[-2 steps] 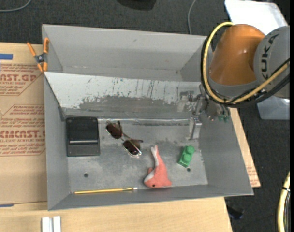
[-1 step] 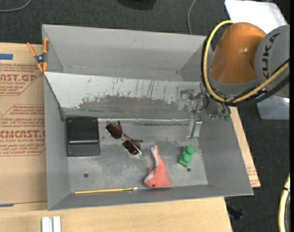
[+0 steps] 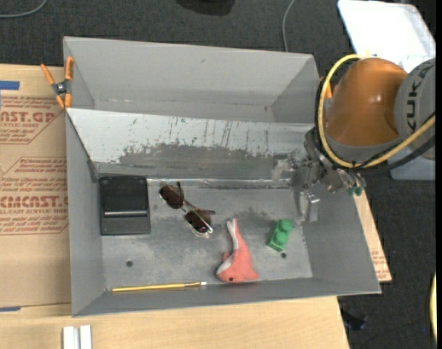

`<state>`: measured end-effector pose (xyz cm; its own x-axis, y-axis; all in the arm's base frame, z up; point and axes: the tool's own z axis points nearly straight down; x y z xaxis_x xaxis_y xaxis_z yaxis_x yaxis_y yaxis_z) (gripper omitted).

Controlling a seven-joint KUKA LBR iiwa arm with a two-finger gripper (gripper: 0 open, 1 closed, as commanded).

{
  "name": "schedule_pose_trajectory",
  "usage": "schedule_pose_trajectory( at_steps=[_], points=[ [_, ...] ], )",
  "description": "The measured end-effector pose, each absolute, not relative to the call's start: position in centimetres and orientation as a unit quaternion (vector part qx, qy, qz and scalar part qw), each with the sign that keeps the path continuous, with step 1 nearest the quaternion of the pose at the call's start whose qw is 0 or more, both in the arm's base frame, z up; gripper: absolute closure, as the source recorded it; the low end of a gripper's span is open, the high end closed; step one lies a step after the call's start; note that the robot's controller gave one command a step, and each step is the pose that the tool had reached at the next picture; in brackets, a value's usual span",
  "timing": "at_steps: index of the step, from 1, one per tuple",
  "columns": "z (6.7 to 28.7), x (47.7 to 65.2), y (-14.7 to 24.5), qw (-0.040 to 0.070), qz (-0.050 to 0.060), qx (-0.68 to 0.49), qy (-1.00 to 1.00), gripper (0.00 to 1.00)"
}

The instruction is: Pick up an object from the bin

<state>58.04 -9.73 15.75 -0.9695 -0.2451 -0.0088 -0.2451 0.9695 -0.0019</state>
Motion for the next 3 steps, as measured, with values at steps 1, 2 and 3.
schedule_pose_trajectory(
  at_steps=[1, 2, 3],
  points=[
    [8.4, 55.4, -11.4, 0.001, 0.001, -0.176, 0.984, 0.00],
    [8.3, 55.5, -11.8, 0.004, -0.002, -0.295, 0.955, 0.00],
    [7.7, 54.3, -12.5, 0.002, 0.000, -0.336, 0.942, 0.00]
  ],
)
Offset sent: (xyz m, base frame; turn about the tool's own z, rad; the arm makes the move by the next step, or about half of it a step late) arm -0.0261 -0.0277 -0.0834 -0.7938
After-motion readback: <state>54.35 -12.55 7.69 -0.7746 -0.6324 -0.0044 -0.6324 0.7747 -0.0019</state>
